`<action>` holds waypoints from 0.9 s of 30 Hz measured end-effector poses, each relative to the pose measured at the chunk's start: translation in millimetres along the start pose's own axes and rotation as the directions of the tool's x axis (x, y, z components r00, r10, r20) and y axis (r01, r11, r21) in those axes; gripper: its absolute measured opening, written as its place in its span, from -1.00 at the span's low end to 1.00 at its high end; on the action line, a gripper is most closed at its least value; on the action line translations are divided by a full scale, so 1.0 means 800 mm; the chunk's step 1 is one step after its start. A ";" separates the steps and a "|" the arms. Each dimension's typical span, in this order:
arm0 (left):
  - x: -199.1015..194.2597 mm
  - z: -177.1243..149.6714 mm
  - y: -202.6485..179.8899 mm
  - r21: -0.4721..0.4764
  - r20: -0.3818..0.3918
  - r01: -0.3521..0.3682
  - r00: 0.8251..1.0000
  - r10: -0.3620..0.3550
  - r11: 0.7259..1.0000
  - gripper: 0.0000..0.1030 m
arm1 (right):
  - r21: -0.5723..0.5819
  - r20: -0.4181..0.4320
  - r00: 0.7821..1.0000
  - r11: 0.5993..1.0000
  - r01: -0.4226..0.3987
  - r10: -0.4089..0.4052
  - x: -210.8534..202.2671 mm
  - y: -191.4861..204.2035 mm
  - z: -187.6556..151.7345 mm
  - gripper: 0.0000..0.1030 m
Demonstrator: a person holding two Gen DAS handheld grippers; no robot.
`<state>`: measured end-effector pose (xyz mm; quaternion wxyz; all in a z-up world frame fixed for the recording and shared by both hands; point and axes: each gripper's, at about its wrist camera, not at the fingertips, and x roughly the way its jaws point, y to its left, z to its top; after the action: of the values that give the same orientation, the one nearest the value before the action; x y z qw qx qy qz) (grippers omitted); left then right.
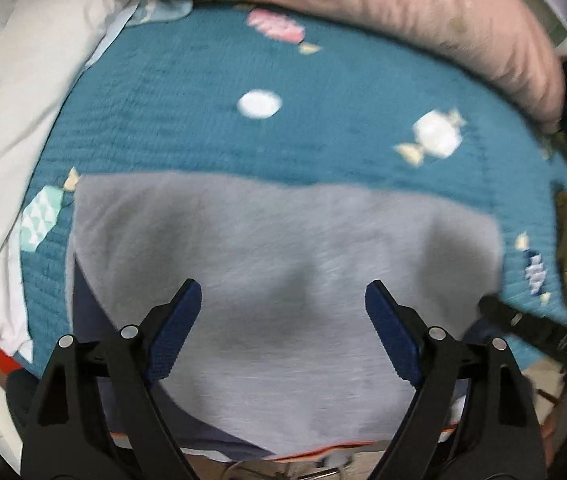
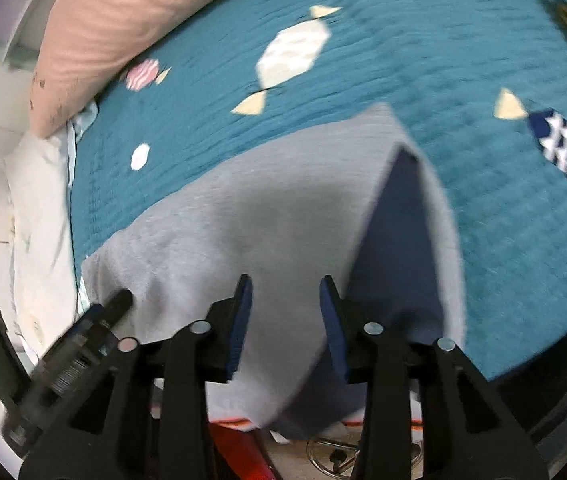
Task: Fold large clothes
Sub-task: 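Grasp the grey jacket's folded edge with both tools, then lift the grasped edge with both tools and fold the jacket in half again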
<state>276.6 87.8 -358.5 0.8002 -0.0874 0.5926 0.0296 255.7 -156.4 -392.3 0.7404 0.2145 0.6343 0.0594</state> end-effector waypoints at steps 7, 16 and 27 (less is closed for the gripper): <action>0.006 -0.025 -0.024 -0.049 -0.175 0.105 0.978 -0.112 0.993 -0.23 | 0.073 0.004 1.000 0.997 0.013 -0.013 -0.030 -0.036 -0.015 -0.09; 0.086 -0.094 -0.017 -0.112 -0.388 0.107 0.910 -0.143 0.988 -0.79 | 0.127 -0.012 0.996 0.988 0.088 -0.087 -0.041 -0.090 -0.045 0.44; 0.099 -0.104 -0.022 -0.104 -0.357 0.098 0.925 -0.129 0.990 -0.79 | 0.151 -0.109 0.992 0.988 -0.039 0.056 0.034 -0.099 -0.030 0.49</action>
<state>224.4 51.7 -455.4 0.6730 -0.1592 0.7222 -0.0085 223.1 -211.9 -450.8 0.6836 0.2805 0.6725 0.0417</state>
